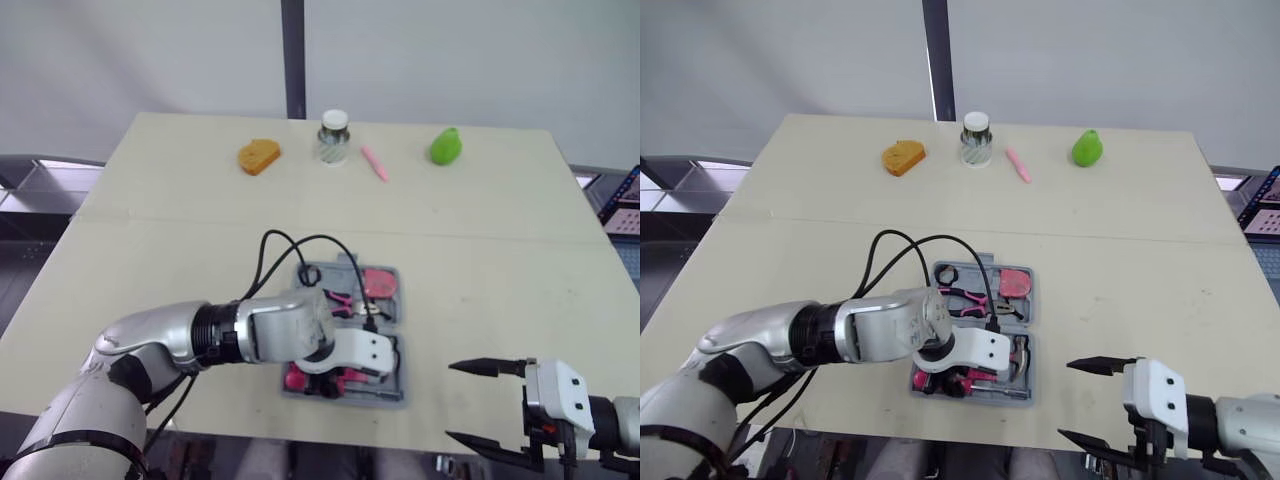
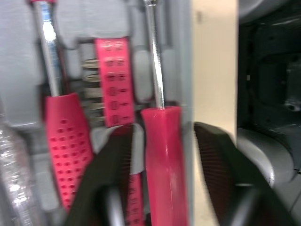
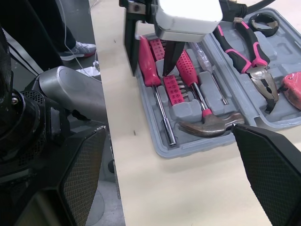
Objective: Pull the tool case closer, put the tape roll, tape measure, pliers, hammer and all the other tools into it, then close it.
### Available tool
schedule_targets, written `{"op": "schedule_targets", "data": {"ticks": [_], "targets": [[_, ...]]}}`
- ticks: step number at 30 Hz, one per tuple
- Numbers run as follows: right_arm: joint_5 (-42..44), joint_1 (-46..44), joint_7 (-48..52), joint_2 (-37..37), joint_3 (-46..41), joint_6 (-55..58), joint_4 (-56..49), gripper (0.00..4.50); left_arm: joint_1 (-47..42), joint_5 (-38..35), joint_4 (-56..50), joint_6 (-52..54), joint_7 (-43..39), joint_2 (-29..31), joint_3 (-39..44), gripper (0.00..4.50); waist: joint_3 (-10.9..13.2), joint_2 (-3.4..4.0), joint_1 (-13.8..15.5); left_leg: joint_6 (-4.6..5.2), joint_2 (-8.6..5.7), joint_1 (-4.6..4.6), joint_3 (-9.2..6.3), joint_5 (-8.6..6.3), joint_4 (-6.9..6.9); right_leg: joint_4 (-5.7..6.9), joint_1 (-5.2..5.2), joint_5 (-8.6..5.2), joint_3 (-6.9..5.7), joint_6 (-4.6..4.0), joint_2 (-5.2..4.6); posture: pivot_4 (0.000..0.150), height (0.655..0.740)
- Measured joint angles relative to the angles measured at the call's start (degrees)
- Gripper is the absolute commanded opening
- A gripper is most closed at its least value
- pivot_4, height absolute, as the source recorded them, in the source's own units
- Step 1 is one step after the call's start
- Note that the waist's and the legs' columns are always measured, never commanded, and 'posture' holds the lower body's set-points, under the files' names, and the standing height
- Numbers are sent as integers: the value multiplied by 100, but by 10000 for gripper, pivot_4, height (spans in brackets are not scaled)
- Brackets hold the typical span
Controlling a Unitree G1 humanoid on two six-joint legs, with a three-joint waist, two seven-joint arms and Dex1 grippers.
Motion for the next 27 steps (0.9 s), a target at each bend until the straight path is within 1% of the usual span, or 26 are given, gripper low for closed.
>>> {"op": "schedule_targets", "data": {"ticks": [1,2,4,6,8,11,12,14,16,17,18,19,22,27], "targets": [[0,-3,0,0,0,0,0,45000,1,-9,-50,8,-4,0,5,40973,0,0,3,0,0,1,0,0,2,0,2,0,0,0,0,1500,7159],[0,-8,0,0,0,0,0,45000,1,-27,-93,23,-7,-1,19,44560,0,0,8,0,0,1,-2,0,3,0,3,0,-1,0,-1,1500,7159],[0,-27,0,0,0,0,0,45000,30,-94,-103,128,-4,-10,160,44560,0,0,5,0,0,0,-2,0,4,0,3,0,-1,0,-1,1500,7159],[1,-49,0,0,0,0,0,45000,113,-161,-79,352,38,-24,556,44560,0,0,4,0,0,-1,-5,0,4,0,3,0,-3,0,-1,1500,7159],[3,-57,0,0,0,0,0,45000,161,-215,-81,437,47,-63,761,44560,0,0,1,0,0,-1,-5,0,3,0,3,0,-3,0,0,1500,7159],[9,-92,1,0,1,-1,2,45000,500,-455,-128,678,107,-257,1496,36535,0,0,-5,0,1,-1,-5,0,4,1,3,0,-3,1,0,1500,7159],[10,-104,2,0,1,-1,4,45000,609,-534,-151,739,130,-315,1699,32356,0,-1,-6,0,1,-1,-5,0,4,2,2,-1,-4,0,0,1500,7159],[12,-126,6,0,1,-1,7,45000,791,-648,-206,863,180,-372,2083,21777,0,0,-7,0,2,-1,-7,0,4,2,2,0,-4,0,1,1500,7159],[11,-160,7,-1,9,-1,16,45000,1088,-751,-261,842,306,-529,2788,13840,0,0,-7,0,2,-1,-6,0,5,2,2,0,-4,1,0,1500,7159],[11,-175,7,-2,18,0,25,45000,1231,-763,-270,714,370,-583,3105,9254,0,0,-5,1,1,-2,-7,0,6,1,2,-1,-5,1,0,1500,7159],[12,-207,7,-3,27,0,28,45000,1393,-766,-281,482,421,-629,3388,3441,0,0,-7,0,2,-2,-7,0,6,-1,2,0,-5,1,0,1500,7159],[12,-249,7,-5,37,1,36,45000,1556,-763,-287,175,444,-638,3634,279,0,0,-11,0,2,-1,-6,-1,6,-1,2,0,-5,1,0,1500,7159],[13,-324,14,-11,65,1,86,45000,2105,-740,-315,-843,410,-529,4196,279,-1,1,-13,-3,3,2,-4,-2,4,-1,2,-1,-6,1,1,1500,7159],[15,-446,36,-35,85,3,160,45000,3402,-393,-375,-2850,-1,79,4447,279,-1,2,-19,-5,3,4,1,-3,1,-5,3,0,-4,1,-1,1500,7159]]}}
